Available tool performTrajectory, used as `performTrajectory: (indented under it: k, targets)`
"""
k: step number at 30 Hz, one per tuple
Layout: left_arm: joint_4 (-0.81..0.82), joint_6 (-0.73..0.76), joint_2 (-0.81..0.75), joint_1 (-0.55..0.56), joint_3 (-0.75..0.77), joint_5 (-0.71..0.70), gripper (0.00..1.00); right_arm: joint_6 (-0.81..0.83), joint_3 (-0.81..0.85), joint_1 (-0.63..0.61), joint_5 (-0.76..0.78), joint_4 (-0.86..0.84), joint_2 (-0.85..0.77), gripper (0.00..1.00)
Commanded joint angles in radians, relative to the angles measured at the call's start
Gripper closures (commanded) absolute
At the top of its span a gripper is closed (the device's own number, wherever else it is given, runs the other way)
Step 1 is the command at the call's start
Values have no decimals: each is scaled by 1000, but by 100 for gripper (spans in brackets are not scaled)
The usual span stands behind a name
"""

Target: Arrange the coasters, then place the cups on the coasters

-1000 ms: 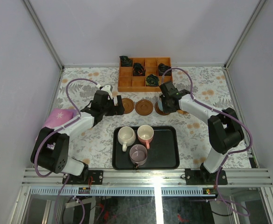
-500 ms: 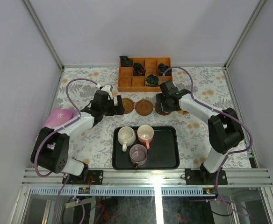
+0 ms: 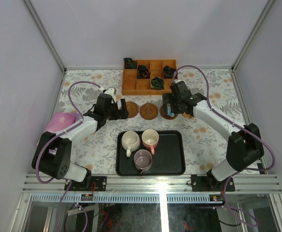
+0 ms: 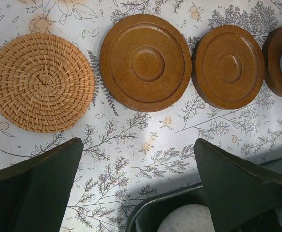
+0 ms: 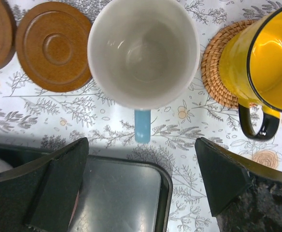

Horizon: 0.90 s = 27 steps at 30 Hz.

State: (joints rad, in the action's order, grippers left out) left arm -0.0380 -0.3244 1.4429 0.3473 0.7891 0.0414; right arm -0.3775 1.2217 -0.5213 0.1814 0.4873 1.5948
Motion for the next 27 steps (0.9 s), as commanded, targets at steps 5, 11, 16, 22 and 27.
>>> performTrajectory:
  k: [5,11,16,22,27]
  targets:
    - [11,8,-19,4,12,-3,0,-24,-81,-128,84,50,-214,1]
    - [8,4,-35,5,13,13,0,-57,-141,-250,-1,95,-328,0]
    - [6,-7,-42,5,15,28,0,-88,-178,-278,-102,115,-415,1]
    - [4,-17,-47,7,19,45,0,-153,-217,-343,-135,125,-428,0]
    - [-12,-8,-71,15,11,40,0,-199,-233,-424,-116,85,-388,1]
